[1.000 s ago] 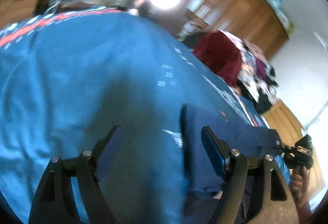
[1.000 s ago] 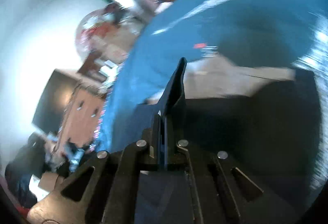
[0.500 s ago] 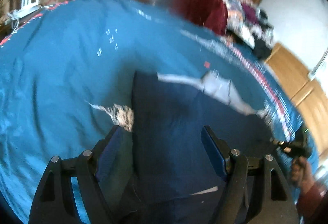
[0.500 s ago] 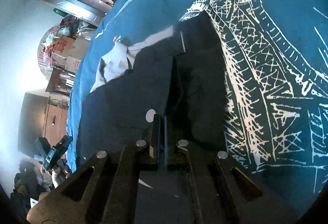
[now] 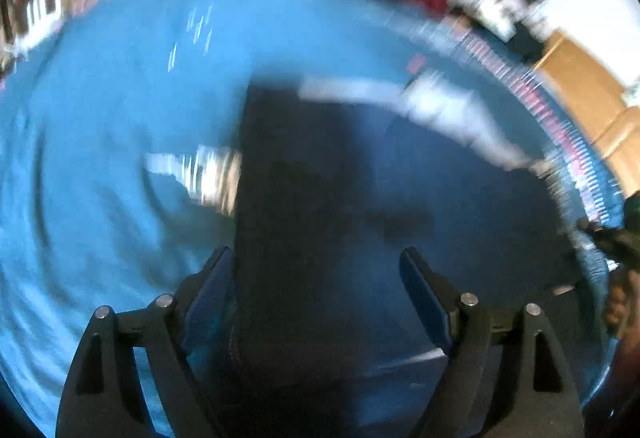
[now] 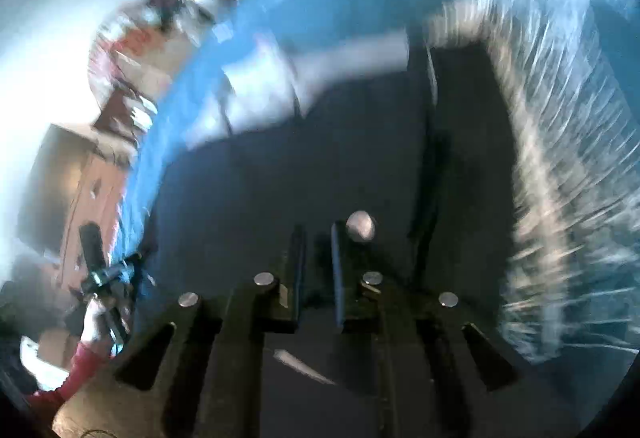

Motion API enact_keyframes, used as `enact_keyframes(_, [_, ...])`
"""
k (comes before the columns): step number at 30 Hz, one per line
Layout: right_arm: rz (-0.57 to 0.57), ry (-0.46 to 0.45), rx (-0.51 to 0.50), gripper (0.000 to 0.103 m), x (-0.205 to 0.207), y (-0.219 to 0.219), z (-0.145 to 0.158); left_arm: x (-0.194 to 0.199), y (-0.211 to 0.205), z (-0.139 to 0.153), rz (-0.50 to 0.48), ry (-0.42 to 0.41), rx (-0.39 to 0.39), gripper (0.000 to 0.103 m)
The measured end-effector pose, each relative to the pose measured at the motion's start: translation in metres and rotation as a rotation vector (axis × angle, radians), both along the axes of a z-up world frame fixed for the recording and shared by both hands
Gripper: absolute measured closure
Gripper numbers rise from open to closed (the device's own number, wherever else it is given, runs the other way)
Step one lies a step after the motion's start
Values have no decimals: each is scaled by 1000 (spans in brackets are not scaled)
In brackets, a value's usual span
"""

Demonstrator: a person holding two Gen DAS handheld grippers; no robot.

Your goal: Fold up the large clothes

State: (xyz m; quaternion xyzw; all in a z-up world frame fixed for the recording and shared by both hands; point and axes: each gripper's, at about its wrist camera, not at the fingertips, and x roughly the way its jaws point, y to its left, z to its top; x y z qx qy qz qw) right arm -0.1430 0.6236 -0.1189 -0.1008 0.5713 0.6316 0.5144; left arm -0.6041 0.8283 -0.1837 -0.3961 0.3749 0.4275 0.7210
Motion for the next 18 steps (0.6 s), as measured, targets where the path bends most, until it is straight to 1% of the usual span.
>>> enact_keyframes(1, [-6, 11, -36, 103, 4, 0, -12, -5, -3, 1, 6, -30, 13, 20])
enact_keyframes(2, [-26, 43, -58, 103, 15, -10, -10, -12, -6, 9, 18, -48, 0, 23])
enact_keyframes(3, [-40, 28, -74, 101, 20, -20, -1, -21, -12, 17, 25, -65, -11, 28])
enact_keyframes(4, [-30, 10, -43, 94, 26, -41, 19, -30, -20, 26, 22, -93, -8, 28])
enact_keyframes(5, [-8, 12, -6, 83, 30, -63, 35, -43, -32, 36, 5, -132, -5, 26])
enact_keyframes(6, [2, 18, 11, 75, 34, -88, 47, -57, -46, 44, -18, -157, -8, 25])
enact_keyframes(7, [-18, 9, -2, 60, 42, -126, 54, -70, -60, 50, -33, -167, -8, 25])
enact_keyframes(8, [-34, 4, -21, 56, 45, -152, 55, -88, -78, 52, -46, -185, -20, 22])
enact_keyframes(9, [-45, 9, -62, 56, 47, -185, 48, -101, -91, 52, -55, -198, -40, 20])
enact_keyframes(11, [-58, 21, -138, 56, 44, -235, 31, -127, -123, 46, -51, -210, -79, 20])
enact_keyframes(13, [-57, 49, -209, 56, 34, -285, 10, -144, -150, 43, -47, -257, -106, 20])
enact_keyframes(14, [-61, 72, -226, 57, 28, -305, -1, -152, -167, 43, -45, -279, -116, 20])
enact_keyframes(16, [-71, 84, -232, 58, 20, -331, -12, -164, -188, 41, -49, -299, -127, 20])
enact_keyframes(18, [-81, 97, -236, 58, 15, -345, -21, -171, -209, 39, -71, -291, -134, 20])
